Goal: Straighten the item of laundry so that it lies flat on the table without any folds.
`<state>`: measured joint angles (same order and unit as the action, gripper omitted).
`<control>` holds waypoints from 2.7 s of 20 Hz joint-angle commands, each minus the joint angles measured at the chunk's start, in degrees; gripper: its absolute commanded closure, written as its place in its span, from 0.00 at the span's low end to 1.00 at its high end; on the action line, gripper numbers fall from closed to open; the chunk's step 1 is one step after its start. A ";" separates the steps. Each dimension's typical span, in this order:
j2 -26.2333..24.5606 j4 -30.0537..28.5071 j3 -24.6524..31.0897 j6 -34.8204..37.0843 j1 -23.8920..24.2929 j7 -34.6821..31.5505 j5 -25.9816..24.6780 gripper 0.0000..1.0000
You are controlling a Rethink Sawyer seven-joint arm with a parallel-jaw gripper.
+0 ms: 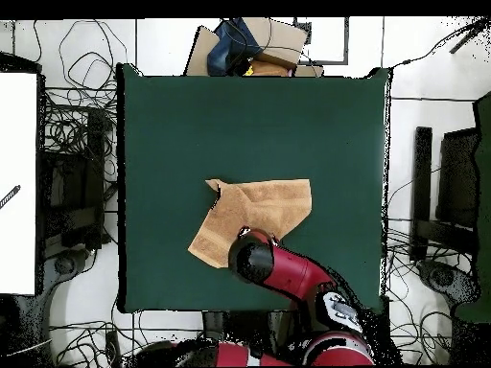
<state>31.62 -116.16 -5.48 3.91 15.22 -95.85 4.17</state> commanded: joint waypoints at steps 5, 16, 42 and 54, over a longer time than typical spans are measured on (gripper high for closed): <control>-5.87 5.74 6.16 -2.55 2.54 -5.95 -2.76 0.00; -5.69 5.53 5.82 -1.83 2.06 -7.14 -1.98 0.00; 5.11 -1.59 5.45 3.94 2.19 -7.18 -1.88 0.00; 0.78 -2.27 6.09 -2.16 4.93 -6.91 -4.86 0.00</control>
<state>35.92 -116.35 -5.22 3.70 18.87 -95.85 2.52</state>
